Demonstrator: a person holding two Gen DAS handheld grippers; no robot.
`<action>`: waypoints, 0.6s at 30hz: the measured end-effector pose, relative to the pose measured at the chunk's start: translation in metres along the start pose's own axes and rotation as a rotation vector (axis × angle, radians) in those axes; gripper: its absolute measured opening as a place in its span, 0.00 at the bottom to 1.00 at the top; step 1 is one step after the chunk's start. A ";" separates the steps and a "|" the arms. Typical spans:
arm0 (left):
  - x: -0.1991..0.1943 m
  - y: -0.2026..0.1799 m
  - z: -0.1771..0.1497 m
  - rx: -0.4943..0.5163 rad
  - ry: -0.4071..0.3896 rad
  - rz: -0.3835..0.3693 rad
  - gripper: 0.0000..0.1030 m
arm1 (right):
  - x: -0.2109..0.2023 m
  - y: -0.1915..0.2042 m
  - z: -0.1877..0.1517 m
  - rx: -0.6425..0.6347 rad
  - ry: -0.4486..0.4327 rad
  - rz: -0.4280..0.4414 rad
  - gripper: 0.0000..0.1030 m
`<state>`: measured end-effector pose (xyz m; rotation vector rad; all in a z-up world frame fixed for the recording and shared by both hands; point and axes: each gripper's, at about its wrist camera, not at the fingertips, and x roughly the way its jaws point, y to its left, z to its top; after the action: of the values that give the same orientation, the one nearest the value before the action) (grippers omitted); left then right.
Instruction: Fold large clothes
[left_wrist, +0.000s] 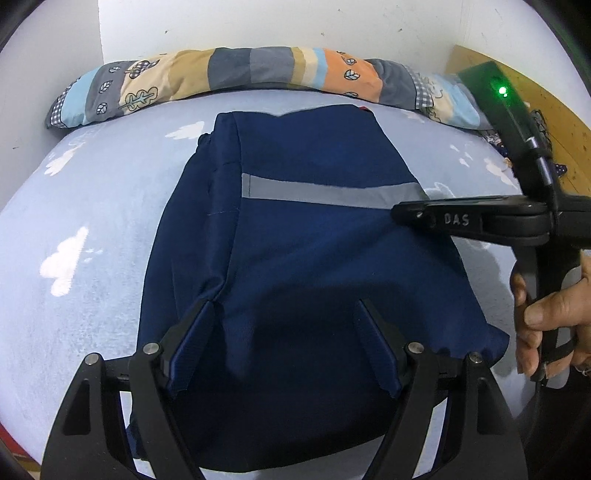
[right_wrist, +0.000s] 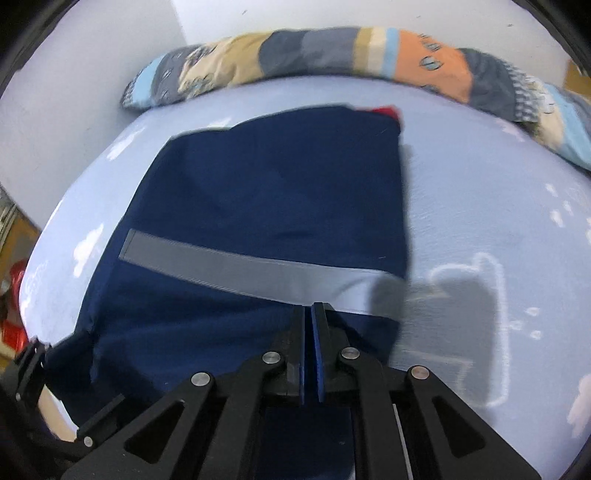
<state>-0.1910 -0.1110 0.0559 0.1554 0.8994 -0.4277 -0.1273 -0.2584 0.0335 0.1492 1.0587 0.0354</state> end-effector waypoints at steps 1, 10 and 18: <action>0.000 0.000 0.001 -0.001 -0.001 -0.001 0.75 | 0.002 0.000 0.000 0.002 0.005 0.007 0.09; -0.001 0.006 0.004 -0.035 -0.002 -0.041 0.75 | -0.024 -0.012 0.051 0.028 -0.124 0.011 0.07; -0.001 0.006 0.005 -0.026 -0.002 -0.043 0.75 | 0.032 -0.021 0.095 0.017 -0.047 -0.133 0.08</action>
<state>-0.1852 -0.1071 0.0598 0.1118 0.9077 -0.4556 -0.0302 -0.2861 0.0484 0.0943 1.0206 -0.0963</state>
